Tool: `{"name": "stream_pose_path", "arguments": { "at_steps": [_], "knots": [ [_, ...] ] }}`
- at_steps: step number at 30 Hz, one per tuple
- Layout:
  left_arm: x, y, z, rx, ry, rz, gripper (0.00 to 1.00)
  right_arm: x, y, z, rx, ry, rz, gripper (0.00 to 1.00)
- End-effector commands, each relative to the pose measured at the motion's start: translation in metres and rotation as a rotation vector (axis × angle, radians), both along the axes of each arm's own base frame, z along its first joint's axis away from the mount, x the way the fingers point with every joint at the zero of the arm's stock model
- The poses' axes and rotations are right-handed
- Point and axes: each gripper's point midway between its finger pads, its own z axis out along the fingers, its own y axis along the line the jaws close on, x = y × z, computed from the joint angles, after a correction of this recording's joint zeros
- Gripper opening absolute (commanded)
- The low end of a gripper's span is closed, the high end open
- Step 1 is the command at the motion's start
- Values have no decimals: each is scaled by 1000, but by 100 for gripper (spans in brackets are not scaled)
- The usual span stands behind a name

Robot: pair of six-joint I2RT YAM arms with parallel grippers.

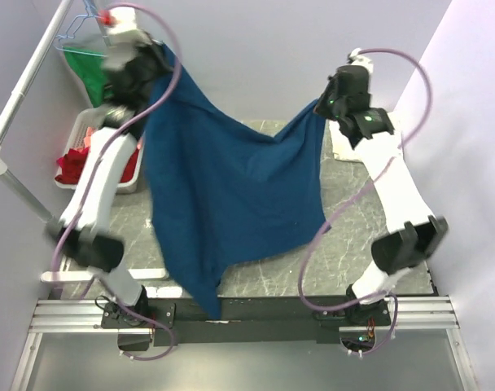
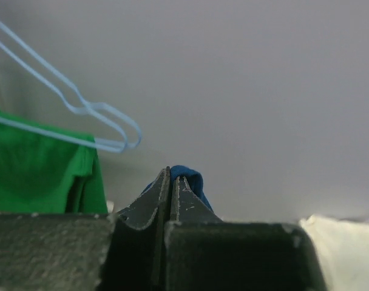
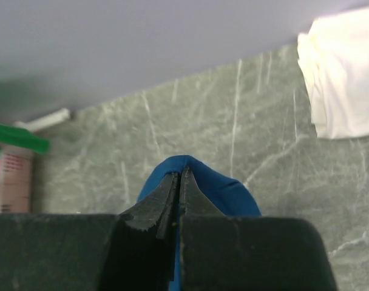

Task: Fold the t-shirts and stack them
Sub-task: Flatten the tshirt out

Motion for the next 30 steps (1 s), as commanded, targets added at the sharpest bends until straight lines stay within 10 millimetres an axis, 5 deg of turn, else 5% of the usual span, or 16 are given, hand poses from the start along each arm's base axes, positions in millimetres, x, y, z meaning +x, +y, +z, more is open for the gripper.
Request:
{"name": "stream_pose_path", "arguments": {
  "at_steps": [1, 6, 12, 25, 30],
  "knots": [
    [10, 10, 52, -44, -119, 61, 1, 2, -6, 58, 53, -150, -21, 0],
    [6, 8, 94, -45, -215, 44, 1, -3, -19, 67, 48, -177, -49, 0],
    [-66, 21, 151, -27, -361, 27, 1, -35, -40, 98, 40, -257, -77, 0],
    [-232, 64, 157, -27, -426, 51, 1, -141, -51, 104, 52, -345, -13, 0],
    [-267, 74, 177, -24, -495, 68, 1, -167, -57, 124, 63, -409, -18, 0]
  ]
}}
